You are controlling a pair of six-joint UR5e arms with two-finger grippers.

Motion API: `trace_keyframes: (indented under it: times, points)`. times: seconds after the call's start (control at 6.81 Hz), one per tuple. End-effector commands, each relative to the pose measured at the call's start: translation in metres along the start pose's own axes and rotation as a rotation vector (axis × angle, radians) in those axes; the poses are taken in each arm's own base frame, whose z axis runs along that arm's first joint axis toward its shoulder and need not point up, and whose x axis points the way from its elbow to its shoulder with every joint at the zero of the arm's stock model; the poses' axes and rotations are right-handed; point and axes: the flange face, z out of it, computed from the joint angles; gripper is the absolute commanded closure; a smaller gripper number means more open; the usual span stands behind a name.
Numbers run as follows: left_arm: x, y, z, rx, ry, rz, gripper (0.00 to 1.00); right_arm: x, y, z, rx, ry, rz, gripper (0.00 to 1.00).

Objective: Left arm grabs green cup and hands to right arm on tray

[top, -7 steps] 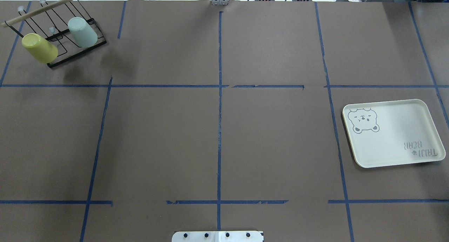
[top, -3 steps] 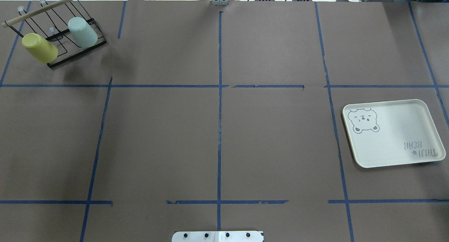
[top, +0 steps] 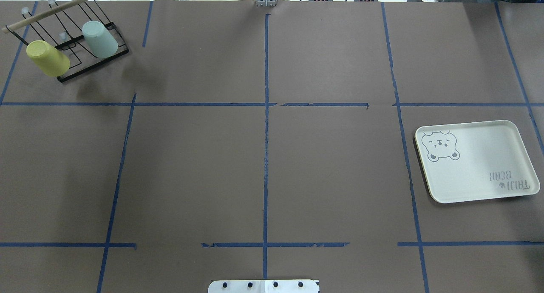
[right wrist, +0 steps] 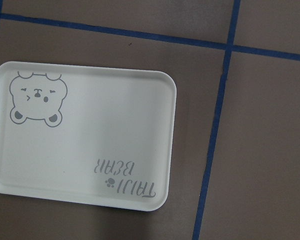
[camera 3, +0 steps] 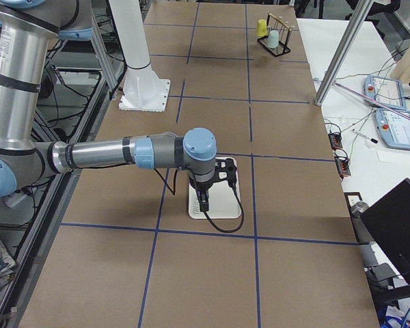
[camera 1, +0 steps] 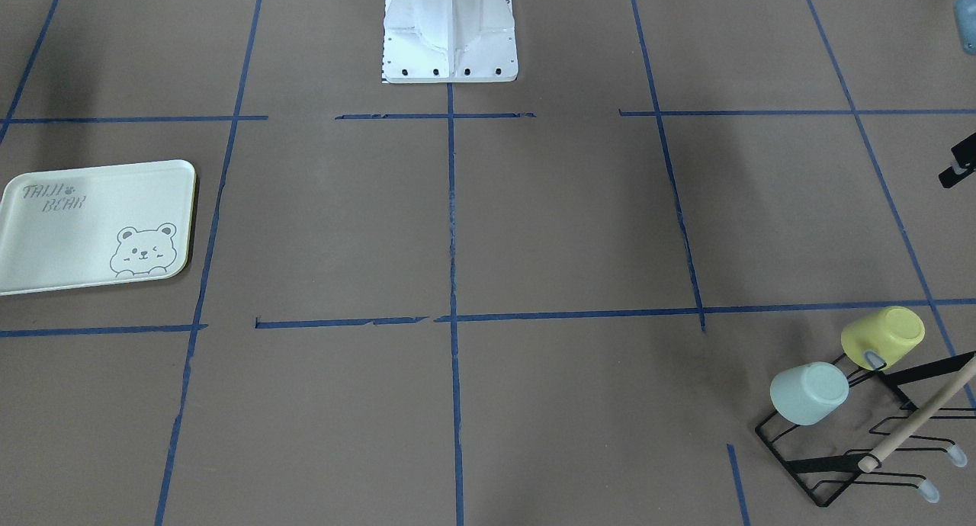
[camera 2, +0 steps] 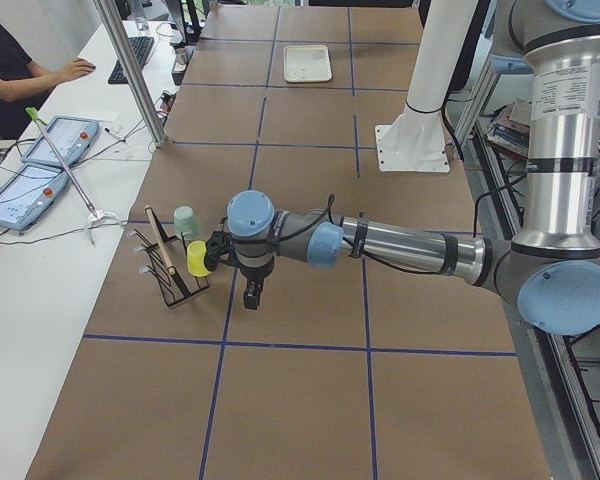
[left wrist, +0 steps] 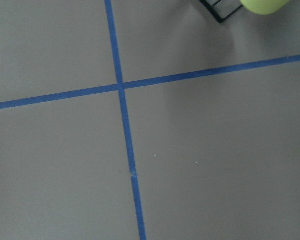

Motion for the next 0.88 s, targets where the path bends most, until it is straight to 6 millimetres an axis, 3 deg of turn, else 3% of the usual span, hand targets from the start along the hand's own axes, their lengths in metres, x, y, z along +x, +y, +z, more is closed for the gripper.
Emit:
trace_keyframes:
  times: [0.0,0.29,0.44,0.73]
  points:
    - [0.123,-0.055,0.011,0.004,0.048,-0.066,0.00,-0.001,0.002,0.000,0.027,0.000,-0.029,0.00]
    - [0.206,-0.119,0.042,0.092,-0.070,-0.190,0.00,0.002,0.003,0.003,0.022,-0.001,-0.028,0.00]
    - [0.222,-0.144,0.070,0.100,-0.131,-0.210,0.00,0.002,0.003,0.003,0.022,-0.001,-0.031,0.00]
    - [0.224,-0.182,0.096,0.109,-0.212,-0.232,0.00,0.002,0.004,0.003,0.021,-0.001,-0.033,0.00]
